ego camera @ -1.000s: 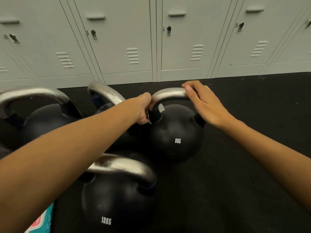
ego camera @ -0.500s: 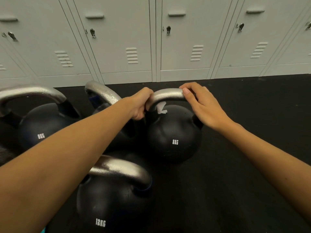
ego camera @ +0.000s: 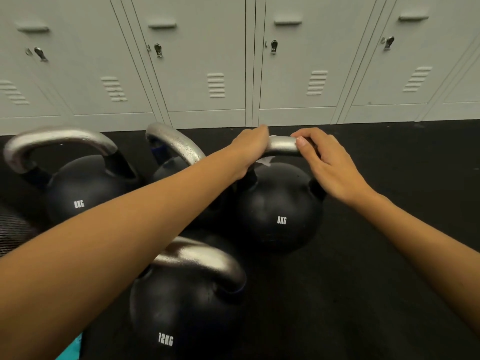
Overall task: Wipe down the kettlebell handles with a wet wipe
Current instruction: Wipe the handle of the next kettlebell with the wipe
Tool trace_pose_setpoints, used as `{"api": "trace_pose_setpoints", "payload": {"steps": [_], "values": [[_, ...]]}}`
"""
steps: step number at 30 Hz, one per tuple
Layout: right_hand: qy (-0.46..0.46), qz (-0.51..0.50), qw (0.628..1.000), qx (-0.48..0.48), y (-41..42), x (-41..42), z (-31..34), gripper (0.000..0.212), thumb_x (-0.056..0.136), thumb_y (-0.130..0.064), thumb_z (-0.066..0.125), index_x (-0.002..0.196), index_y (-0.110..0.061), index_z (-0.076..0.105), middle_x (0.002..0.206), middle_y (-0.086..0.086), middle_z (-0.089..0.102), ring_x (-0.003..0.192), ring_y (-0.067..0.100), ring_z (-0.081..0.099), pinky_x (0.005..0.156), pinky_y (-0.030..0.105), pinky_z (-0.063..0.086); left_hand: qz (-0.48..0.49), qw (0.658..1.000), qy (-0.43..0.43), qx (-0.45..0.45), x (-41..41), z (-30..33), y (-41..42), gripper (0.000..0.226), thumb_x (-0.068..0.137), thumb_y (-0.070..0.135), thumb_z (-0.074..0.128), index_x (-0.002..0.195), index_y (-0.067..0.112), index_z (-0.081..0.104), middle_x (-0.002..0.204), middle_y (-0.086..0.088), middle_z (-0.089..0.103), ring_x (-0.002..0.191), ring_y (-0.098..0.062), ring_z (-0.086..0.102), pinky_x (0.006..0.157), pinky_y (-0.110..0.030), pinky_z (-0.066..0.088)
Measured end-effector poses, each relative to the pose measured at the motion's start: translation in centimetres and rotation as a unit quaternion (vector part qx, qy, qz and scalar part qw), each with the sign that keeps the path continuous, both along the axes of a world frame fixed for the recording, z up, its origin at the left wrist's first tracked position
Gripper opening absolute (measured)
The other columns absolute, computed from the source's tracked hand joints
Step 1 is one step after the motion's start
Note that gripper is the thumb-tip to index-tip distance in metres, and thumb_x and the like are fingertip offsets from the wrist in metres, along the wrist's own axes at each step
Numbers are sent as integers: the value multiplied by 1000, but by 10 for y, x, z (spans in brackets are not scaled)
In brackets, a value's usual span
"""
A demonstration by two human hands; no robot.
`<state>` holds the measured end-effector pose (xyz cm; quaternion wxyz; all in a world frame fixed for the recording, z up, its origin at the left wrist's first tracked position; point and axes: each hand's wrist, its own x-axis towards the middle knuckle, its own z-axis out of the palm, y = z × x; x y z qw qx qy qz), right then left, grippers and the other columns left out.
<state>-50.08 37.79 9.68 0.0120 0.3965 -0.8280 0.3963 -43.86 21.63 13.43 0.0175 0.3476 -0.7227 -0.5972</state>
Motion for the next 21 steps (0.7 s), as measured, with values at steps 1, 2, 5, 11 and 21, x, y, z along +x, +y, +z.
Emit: {"api": "trace_pose_setpoints", "payload": {"steps": [1, 2, 5, 11, 21], "values": [[1, -2, 1000, 1, 0, 0, 0, 27, 105, -37, 38, 122, -26, 57, 104, -12, 57, 94, 9, 49, 77, 14, 36, -16, 1000, 5, -10, -1, 4, 1, 20, 98, 26, 31, 95, 13, 46, 78, -5, 49, 57, -14, 52, 54, -23, 31], [0, -3, 1000, 3, 0, 0, 1, 28, 105, -37, 38, 122, -26, 57, 104, -12, 57, 93, 8, 48, 76, 12, 35, -20, 1000, 4, -8, -1, 5, 1, 19, 98, 26, 32, 91, 14, 46, 72, -4, 49, 49, -12, 55, 51, -21, 34], [-5, 0, 1000, 8, 0, 0, 3, 28, 105, -37, 38, 122, -27, 56, 101, -16, 55, 91, 3, 47, 75, 12, 34, -10, 999, -35, 13, 6, -3, -10, 20, 88, 29, 39, 75, 16, 48, 71, -6, 50, 62, -18, 51, 62, -26, 39], [-12, -1, 1000, 14, 1, 1, 4, 27, 105, -36, 38, 122, -27, 56, 97, -17, 54, 90, -2, 46, 72, 8, 32, 120, 982, -83, 117, 12, -34, -20, 43, 75, 31, 50, 111, 8, 56, 102, -6, 58, 91, -20, 56, 90, -31, 49], [-66, -4, 997, -31, 2, 3, 6, 41, 107, -40, 24, 116, -25, 61, 108, -4, 63, 100, 13, 54, 85, 19, 39, -40, 982, -5, -185, 18, 2, 20, 39, 103, 13, 22, 130, -4, 44, 128, -21, 49, 119, -36, 45, 103, -42, 36]]}}
